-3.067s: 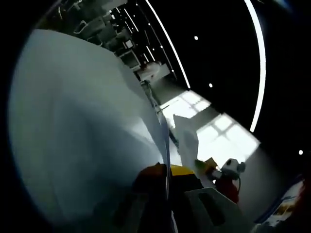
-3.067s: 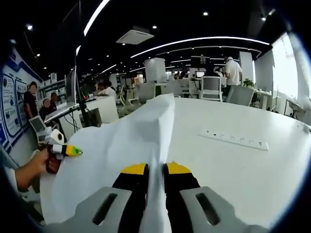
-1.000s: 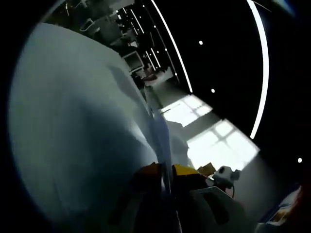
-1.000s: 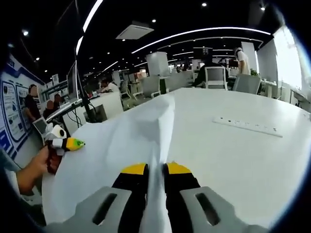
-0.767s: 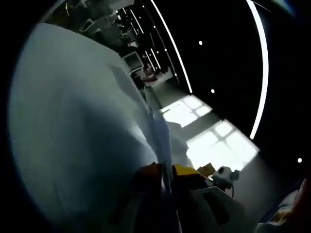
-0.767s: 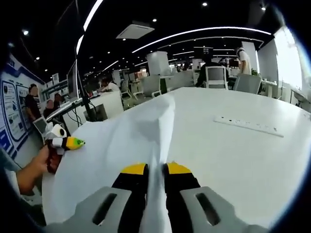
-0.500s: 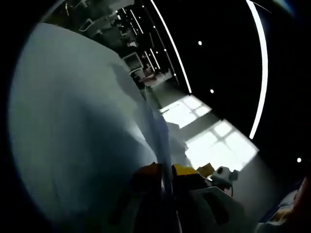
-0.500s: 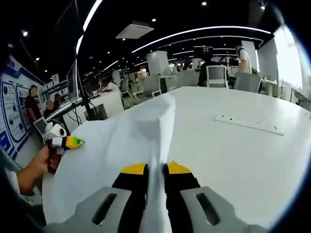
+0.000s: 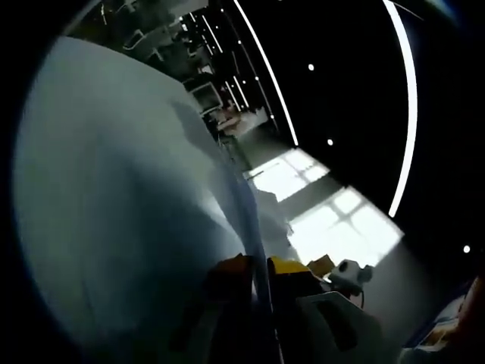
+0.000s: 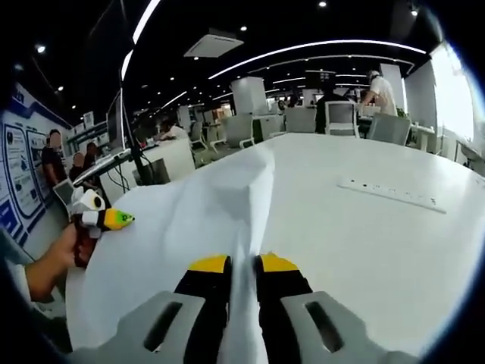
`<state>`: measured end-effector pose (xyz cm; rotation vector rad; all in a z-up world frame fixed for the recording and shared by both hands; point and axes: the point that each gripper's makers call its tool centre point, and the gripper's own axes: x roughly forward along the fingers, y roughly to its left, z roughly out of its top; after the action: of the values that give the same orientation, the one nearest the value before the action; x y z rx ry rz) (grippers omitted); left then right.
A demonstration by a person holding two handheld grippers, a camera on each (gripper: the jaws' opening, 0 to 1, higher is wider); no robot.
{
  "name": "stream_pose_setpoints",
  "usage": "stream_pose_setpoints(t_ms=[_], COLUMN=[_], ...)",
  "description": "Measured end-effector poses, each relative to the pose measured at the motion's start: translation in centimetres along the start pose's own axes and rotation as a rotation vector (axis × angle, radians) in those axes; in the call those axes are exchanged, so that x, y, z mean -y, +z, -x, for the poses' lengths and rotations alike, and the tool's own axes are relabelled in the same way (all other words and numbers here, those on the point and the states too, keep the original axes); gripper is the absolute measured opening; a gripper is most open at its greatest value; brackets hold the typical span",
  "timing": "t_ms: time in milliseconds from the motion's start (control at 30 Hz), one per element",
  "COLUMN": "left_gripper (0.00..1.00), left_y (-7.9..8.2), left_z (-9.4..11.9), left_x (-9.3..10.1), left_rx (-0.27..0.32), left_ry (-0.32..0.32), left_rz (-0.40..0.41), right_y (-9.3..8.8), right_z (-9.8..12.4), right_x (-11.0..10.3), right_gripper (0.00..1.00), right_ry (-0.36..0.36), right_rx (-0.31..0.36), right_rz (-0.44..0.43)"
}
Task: Organize the stack of printing papers by aligning and flattening the scattered papers on the table
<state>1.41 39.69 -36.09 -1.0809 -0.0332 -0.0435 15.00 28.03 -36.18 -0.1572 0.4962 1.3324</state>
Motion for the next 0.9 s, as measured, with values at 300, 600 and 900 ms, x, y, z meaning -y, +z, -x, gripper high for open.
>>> stream_pose_setpoints(t_ms=[300,600,900], left_gripper=[0.12,0.12,0.12], left_y=[-0.03,0.23,0.56], left_z=[0.04,0.09,0.11], left_x=[-0.01,-0.15,-0.24], left_rx=[0.007,0.017,0.025], left_ry=[0.005,0.012,0.01], left_rz=[0.009,0.007,0.006], right_y=[0.21,0.28,0.21], right_z=[0.23,0.35,-0.02], right_x=[0.34,0.52,-0.05], right_gripper=[0.1,0.1,0.1], right_ry=[0.0,-0.001,0.012], right_rx=[0.01,0.02,0.008], right_rz=[-0.017,-0.036,-0.024])
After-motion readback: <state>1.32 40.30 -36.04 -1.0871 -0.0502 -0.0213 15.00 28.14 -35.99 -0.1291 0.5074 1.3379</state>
